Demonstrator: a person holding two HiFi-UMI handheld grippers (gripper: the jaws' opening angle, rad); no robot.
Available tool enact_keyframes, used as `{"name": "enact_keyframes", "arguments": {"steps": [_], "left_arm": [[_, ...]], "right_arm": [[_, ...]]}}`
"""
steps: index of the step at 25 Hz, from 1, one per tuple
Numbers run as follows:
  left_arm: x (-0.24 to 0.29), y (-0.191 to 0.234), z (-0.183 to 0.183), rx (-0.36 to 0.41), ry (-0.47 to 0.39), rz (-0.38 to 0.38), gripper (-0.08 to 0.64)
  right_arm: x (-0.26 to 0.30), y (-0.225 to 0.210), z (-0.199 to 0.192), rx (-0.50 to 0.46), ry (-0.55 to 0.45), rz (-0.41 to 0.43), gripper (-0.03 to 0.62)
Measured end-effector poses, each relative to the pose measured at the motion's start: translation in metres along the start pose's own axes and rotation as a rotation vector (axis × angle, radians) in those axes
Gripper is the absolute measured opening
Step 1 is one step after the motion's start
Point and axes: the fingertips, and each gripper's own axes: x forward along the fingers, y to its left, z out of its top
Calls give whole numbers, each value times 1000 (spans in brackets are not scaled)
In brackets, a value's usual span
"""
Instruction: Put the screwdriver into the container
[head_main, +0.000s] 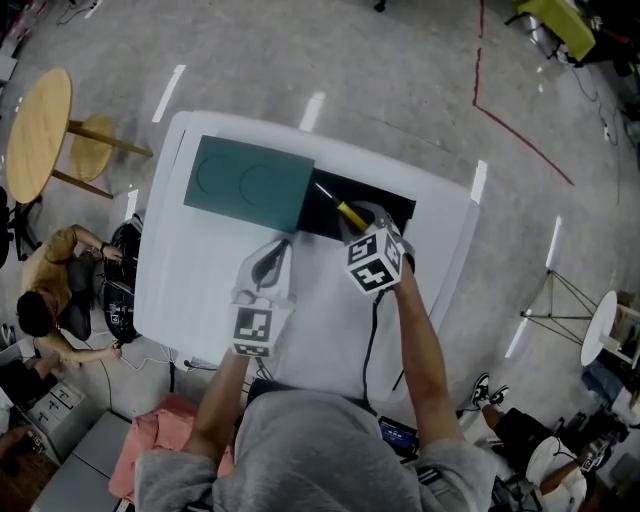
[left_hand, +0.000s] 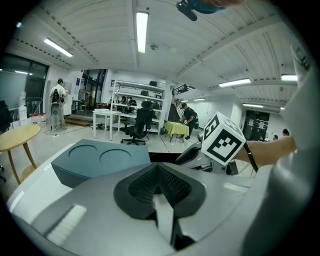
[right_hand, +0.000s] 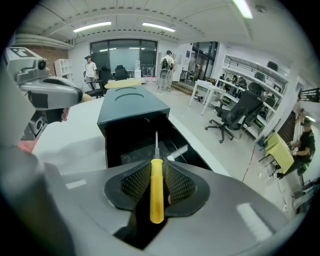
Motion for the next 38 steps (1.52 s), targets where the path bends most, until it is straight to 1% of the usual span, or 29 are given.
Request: {"name": "enact_keyframes", "arguments": {"steps": [7,13,19,25,29,38], "left_arm": [[-10,-7,14,34,-33,-4,11],[-29,-19,28,53,-73,-3,11],[-52,-33,49,79,-124,-3,11],[-77,-47,63,95,-167,0,11],[-95,-57,68,108,-194,-1,11],[-129,-91,74,143,-231,-24,11]], "right_arm": [[-29,-3,18,24,-74,-37,100],[-74,0,30,54,-170,-95,92],[-125,2,37,106,-278,-150,87],[-177,12,33,160,-381,-202,80],[-209,23,25,213,-454,-222,77],[-272,39,-11,312,-565,-328,63]]}}
